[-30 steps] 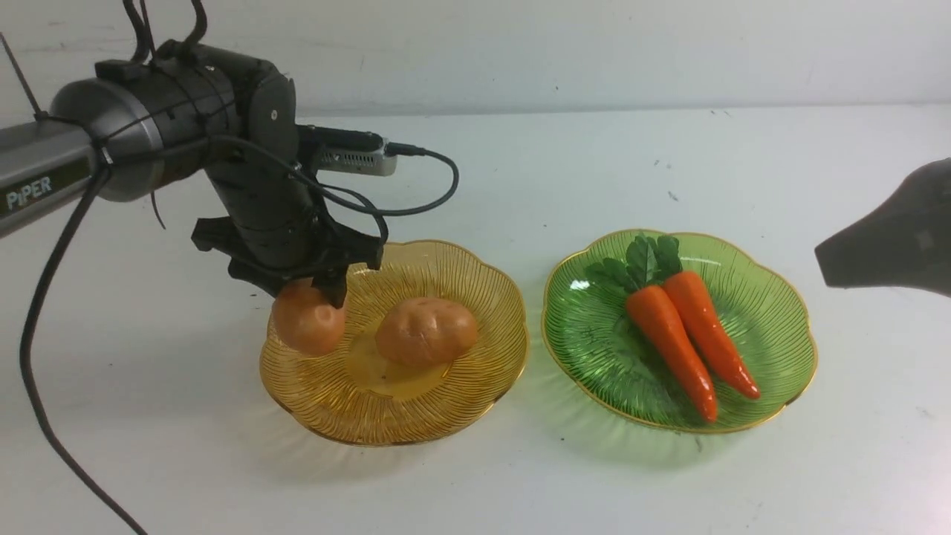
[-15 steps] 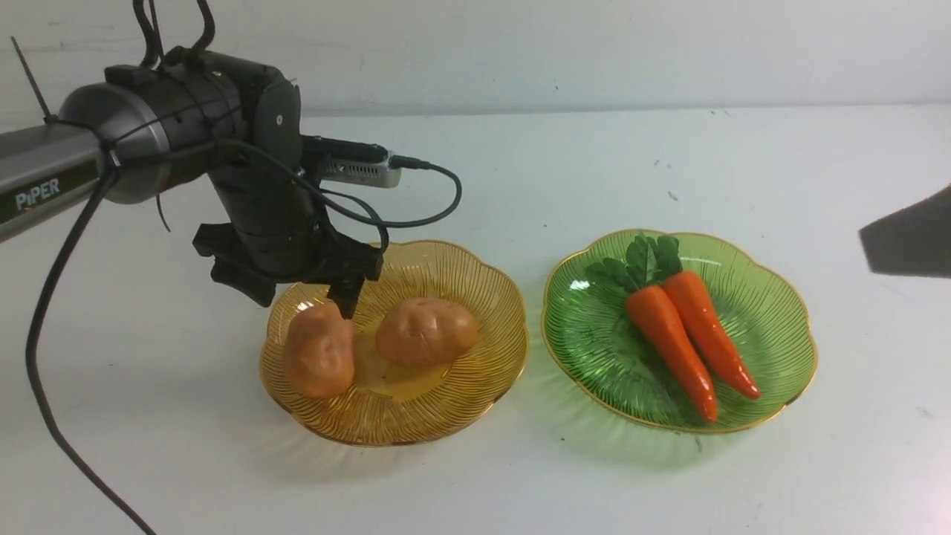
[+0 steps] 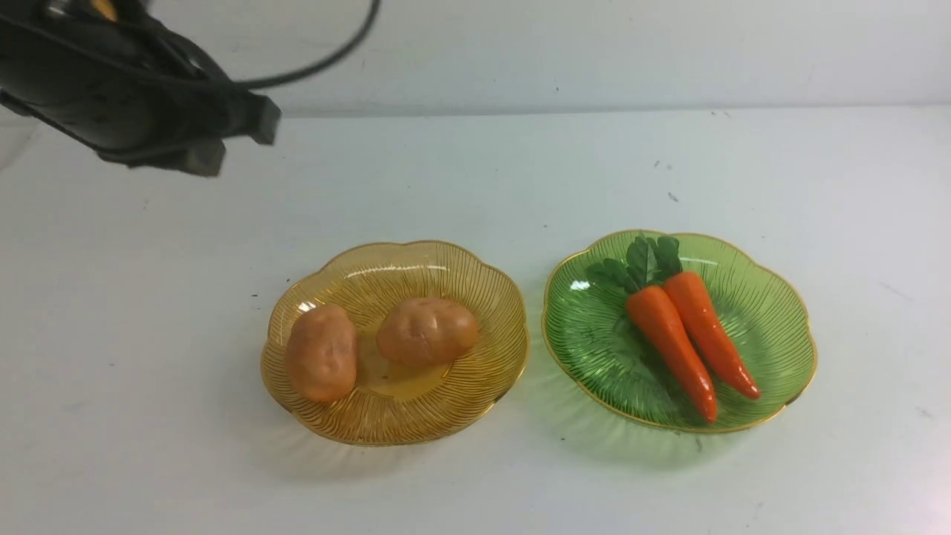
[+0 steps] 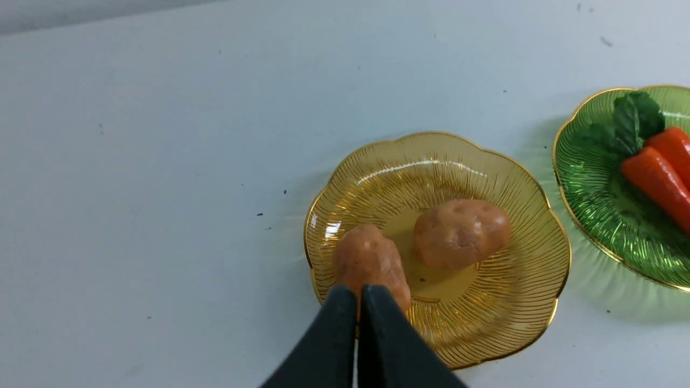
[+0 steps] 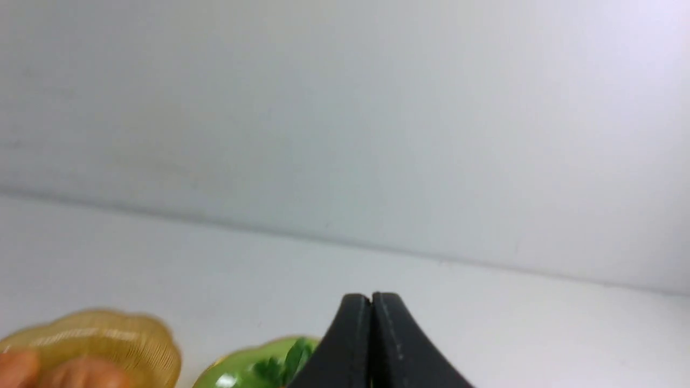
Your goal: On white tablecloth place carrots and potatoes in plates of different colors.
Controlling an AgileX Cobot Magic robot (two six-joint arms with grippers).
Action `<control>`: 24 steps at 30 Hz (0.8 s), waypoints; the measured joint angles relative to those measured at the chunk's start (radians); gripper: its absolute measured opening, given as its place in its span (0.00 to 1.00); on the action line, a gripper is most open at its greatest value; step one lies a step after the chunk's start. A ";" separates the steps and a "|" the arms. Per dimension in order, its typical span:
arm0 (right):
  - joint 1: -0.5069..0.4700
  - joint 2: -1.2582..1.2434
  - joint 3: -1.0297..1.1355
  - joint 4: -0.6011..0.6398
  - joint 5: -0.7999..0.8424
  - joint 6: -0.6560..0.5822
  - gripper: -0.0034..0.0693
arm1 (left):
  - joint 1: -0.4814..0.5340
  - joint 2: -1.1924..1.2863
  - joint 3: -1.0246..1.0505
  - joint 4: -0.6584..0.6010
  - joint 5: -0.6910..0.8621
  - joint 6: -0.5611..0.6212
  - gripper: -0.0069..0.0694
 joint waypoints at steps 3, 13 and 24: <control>0.000 -0.030 0.050 -0.012 -0.109 0.007 0.03 | 0.000 -0.247 0.223 -0.001 -0.122 0.001 0.09; 0.000 -0.030 0.057 -0.015 -0.131 0.011 0.03 | 0.000 -0.606 0.635 -0.007 -0.328 -0.056 0.09; 0.000 -0.030 0.060 -0.015 -0.117 0.011 0.03 | 0.000 -0.609 0.658 -0.007 -0.333 -0.056 0.09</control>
